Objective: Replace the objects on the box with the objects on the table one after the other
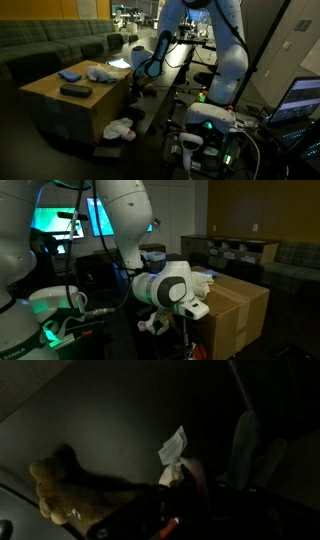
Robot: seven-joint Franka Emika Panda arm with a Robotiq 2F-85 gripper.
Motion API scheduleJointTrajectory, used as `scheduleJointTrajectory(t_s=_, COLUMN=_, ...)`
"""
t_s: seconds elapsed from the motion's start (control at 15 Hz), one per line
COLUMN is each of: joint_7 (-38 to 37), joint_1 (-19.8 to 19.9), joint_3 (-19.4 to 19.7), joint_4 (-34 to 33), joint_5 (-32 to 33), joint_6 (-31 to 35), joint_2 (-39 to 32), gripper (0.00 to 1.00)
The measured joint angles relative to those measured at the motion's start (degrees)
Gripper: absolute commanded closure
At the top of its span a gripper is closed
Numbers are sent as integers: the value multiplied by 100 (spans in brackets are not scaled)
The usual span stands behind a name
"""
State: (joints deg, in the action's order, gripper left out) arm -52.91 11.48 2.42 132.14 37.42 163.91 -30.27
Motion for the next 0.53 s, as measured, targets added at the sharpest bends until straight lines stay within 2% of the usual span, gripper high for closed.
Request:
scheduleJointTrajectory(t_s=0.27, joint_7=874, joint_1=-492, joint_3=468, joint_4=83, joint_5=-1126, joint_6=-1, joint_2=-79, gripper=97)
scheduleJointTrajectory(t_s=0.53, joint_7=1165, joint_1=-1084, joint_3=935, joint_4=374, joint_5=-1809, joint_6=75, joint_2=-80, gripper=97)
